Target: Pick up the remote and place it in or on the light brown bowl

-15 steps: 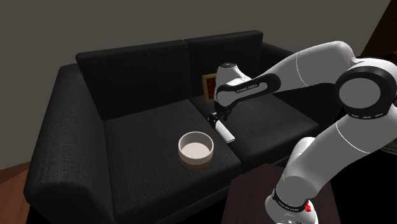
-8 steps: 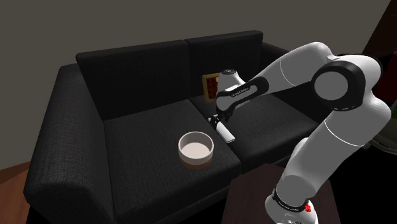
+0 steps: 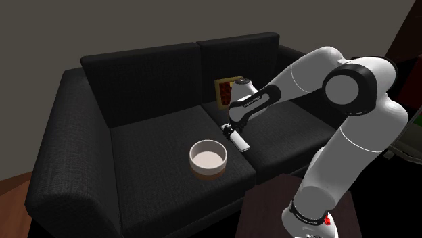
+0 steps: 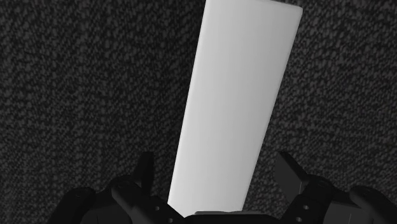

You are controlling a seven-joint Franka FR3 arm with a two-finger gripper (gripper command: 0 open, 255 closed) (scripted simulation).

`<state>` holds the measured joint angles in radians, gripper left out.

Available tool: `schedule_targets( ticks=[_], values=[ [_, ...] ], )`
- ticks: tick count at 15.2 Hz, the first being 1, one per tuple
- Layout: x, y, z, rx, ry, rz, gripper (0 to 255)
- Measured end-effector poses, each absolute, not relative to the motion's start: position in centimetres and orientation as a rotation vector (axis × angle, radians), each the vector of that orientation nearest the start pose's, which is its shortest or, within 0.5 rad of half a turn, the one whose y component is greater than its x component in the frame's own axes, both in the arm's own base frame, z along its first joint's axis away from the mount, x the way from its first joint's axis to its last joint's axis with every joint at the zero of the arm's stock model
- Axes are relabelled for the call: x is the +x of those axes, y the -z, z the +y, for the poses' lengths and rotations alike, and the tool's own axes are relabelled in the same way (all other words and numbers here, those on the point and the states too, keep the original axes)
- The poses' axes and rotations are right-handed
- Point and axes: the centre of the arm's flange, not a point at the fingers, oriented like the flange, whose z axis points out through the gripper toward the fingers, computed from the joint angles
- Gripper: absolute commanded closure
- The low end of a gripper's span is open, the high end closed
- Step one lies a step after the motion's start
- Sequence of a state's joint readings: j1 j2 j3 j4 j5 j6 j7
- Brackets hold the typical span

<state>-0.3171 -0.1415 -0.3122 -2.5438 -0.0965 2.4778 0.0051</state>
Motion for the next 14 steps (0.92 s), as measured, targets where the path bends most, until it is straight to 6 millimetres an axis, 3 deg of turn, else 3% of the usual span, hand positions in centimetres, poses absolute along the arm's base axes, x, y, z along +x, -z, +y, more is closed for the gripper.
schedule_targets(
  ticks=[3,4,14],
  values=[
    [36.70,-32.60,-26.48,-3.056,0.097,0.877,0],
    [36.70,-32.60,-26.48,-3.056,0.097,0.877,255],
    [36.71,-32.62,-26.49,-3.056,0.099,0.877,255]
  ],
)
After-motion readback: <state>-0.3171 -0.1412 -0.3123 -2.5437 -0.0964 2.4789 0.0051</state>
